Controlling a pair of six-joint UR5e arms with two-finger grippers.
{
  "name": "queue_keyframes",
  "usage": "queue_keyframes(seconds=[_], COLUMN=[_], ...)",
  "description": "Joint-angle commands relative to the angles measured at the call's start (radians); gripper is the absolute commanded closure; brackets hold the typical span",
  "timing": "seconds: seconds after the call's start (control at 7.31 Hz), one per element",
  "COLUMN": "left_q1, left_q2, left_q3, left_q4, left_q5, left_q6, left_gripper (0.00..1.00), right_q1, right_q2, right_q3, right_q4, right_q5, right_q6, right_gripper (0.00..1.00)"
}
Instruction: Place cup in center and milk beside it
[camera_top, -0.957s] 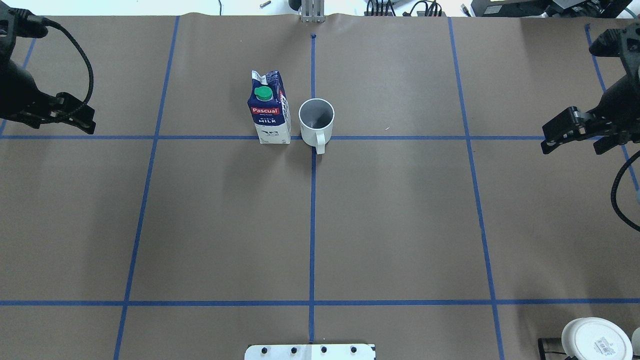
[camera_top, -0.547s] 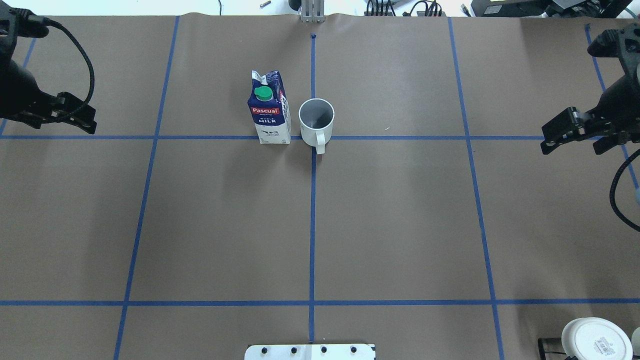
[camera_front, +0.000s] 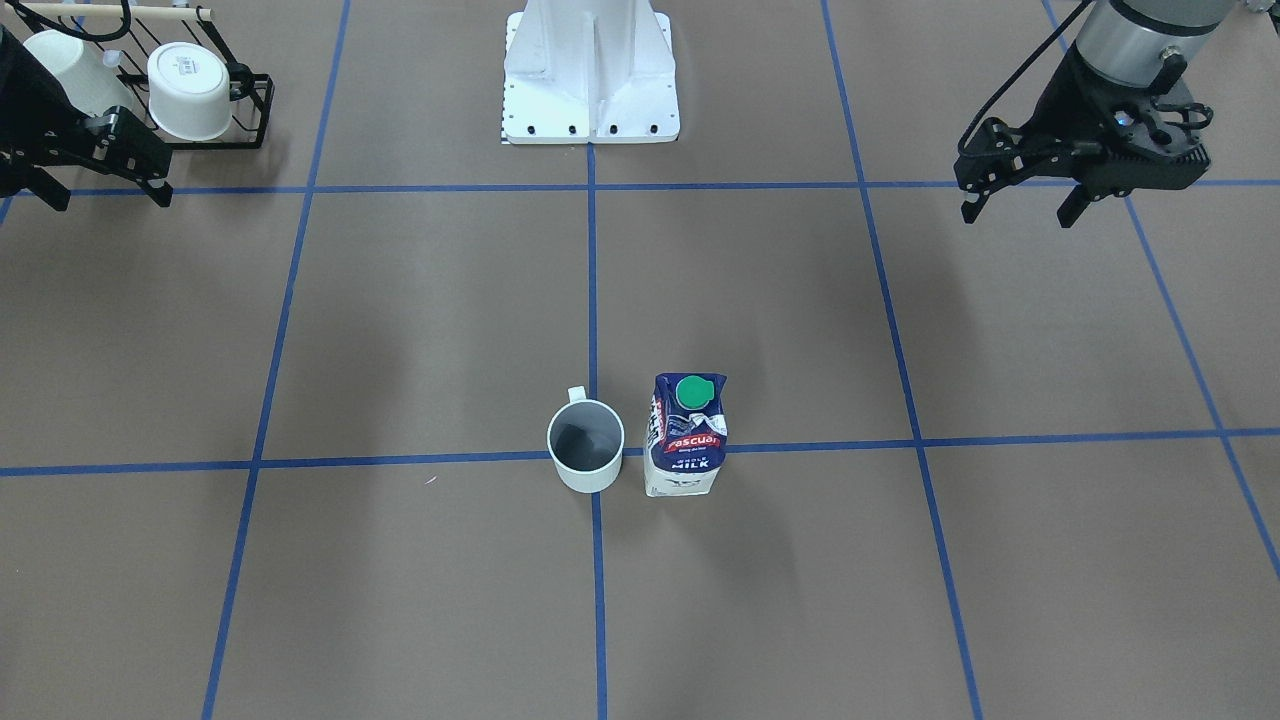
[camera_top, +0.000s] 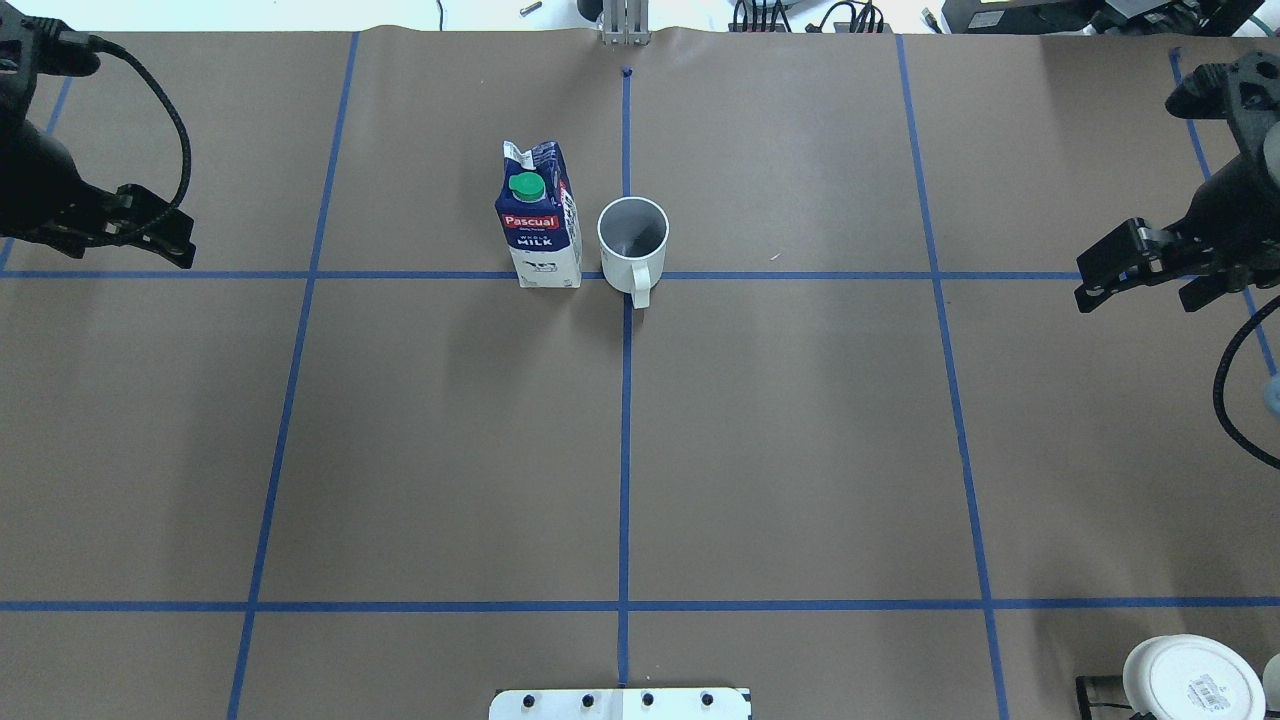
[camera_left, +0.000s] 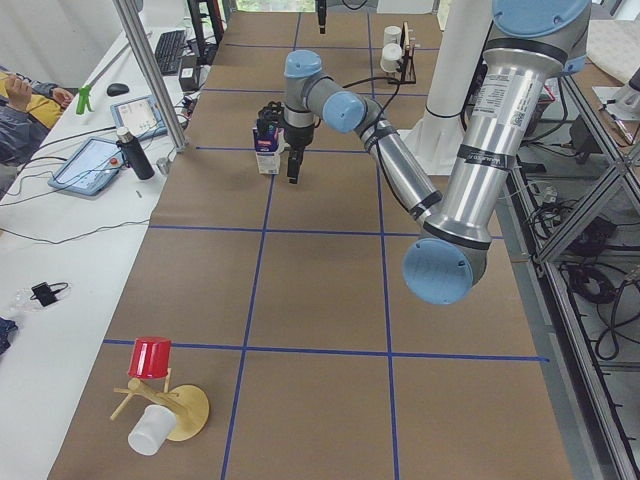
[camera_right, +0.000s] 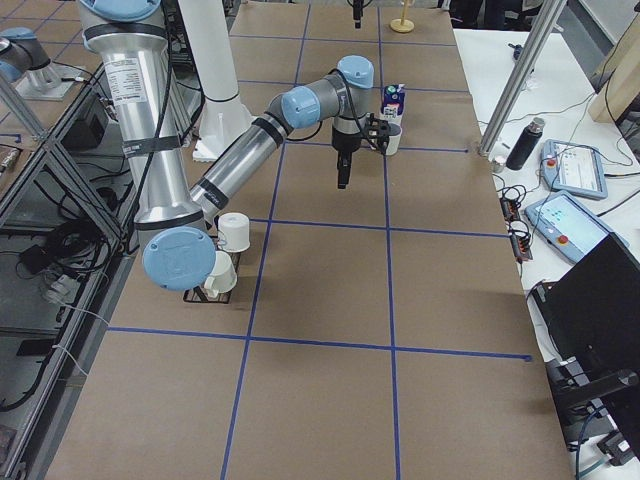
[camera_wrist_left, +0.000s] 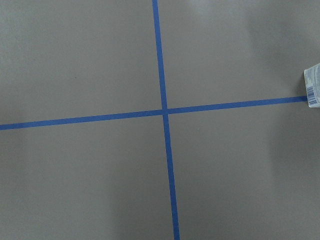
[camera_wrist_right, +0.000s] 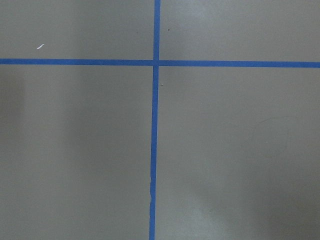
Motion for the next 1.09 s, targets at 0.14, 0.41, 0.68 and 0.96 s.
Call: queue_keyframes(seconds=[0.14,0.41,0.68,0.96], left_q1=[0.002,0.006,0.011,0.011], left_q2=[0.000,-0.002,-0.006,-0.011], left_q3=[0.002,-0.003,0.017,0.018], left_q4=[-0.002,-0.003,-0.005,-0.005], left_q5=[0.001,0.000,0.001,0.001], left_q6=[0.000,-0.005,-0.002,-0.002], left_gripper=[0.02,0.02,0.02,0.02], right_q1=[-0.009,-0.011,-0.011,-0.011], right_q2=[0.000,0.000,0.002,0.005], right_q3=[-0.002,-0.009,-0.012,-0.014], right_q4=[0.002,0.004,0.005,0.005], right_q5=[-0.008,-0.008,0.000,-0.002], right_q6=[0.000,0.000,0.002,0.000], right_gripper=[0.00,0.00,0.00,0.00])
